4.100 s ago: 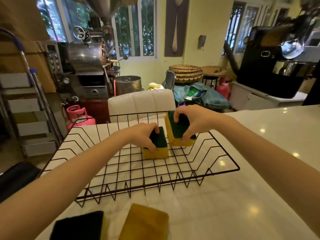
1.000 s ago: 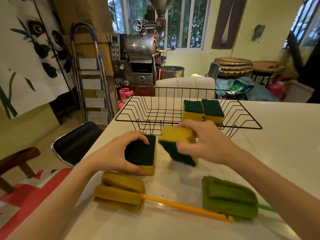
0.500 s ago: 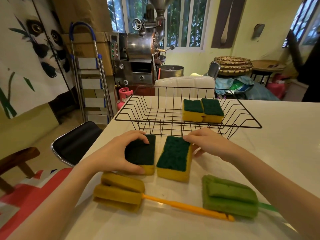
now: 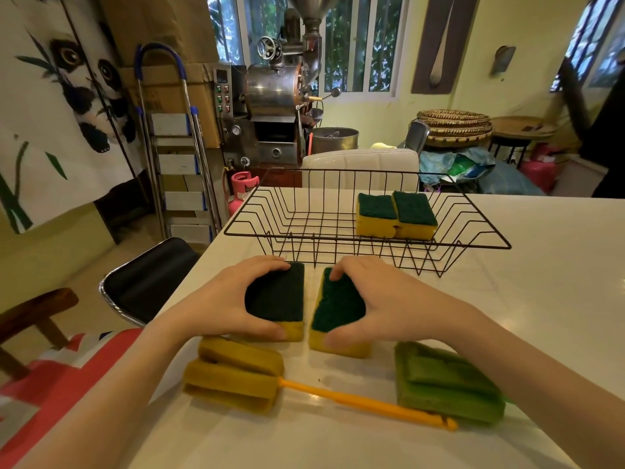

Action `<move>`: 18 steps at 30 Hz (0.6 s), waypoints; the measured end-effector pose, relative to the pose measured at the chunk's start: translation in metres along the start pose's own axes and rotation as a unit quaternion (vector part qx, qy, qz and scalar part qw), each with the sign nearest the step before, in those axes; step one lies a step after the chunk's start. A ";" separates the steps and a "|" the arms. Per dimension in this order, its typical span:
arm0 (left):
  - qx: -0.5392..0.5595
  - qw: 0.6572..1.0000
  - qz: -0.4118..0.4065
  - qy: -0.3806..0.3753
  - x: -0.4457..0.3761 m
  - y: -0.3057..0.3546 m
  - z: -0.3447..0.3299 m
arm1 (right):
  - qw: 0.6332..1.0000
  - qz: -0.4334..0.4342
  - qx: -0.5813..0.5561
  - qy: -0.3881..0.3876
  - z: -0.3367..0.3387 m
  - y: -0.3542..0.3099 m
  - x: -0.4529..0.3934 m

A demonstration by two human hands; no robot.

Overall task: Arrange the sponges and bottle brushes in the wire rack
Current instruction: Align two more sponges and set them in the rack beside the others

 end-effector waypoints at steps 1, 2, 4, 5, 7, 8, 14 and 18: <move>-0.005 1.000 0.000 -0.001 0.000 0.000 -0.001 | 1.000 0.001 0.013 -0.003 -0.001 -0.002 0.000; -0.008 1.000 0.000 -0.002 0.000 0.000 -0.001 | 1.000 0.000 0.018 -0.007 -0.002 -0.002 0.001; -0.009 1.000 -0.001 -0.006 0.000 0.002 -0.001 | 1.000 -0.004 0.016 -0.012 -0.003 -0.001 0.000; -0.008 1.000 -0.001 -0.008 0.000 0.003 -0.001 | 1.000 -0.005 0.015 -0.015 -0.003 -0.001 0.000; -0.007 1.000 0.000 -0.009 0.001 0.004 0.000 | 0.999 -0.004 0.021 -0.027 -0.004 0.000 0.000; -0.008 1.000 -0.001 -0.008 0.001 0.004 0.001 | 0.999 -0.005 0.024 -0.036 -0.005 0.001 0.000; -0.003 1.000 -0.001 -0.010 0.000 0.010 0.003 | 0.998 -0.008 0.022 -0.062 -0.003 0.005 0.000; 0.013 1.000 -0.005 -0.013 -0.002 0.021 0.011 | 0.998 0.010 0.006 -0.070 0.011 0.001 0.002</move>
Point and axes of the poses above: each hand's wrist, its own x-axis away from the middle knuckle, its own z-axis out of the back of the hand, y = z × x, the point moved 10 cm from there along -x, towards the middle knuckle, and after that the axes turned 2 degrees about -x, right-handed, at the moved point
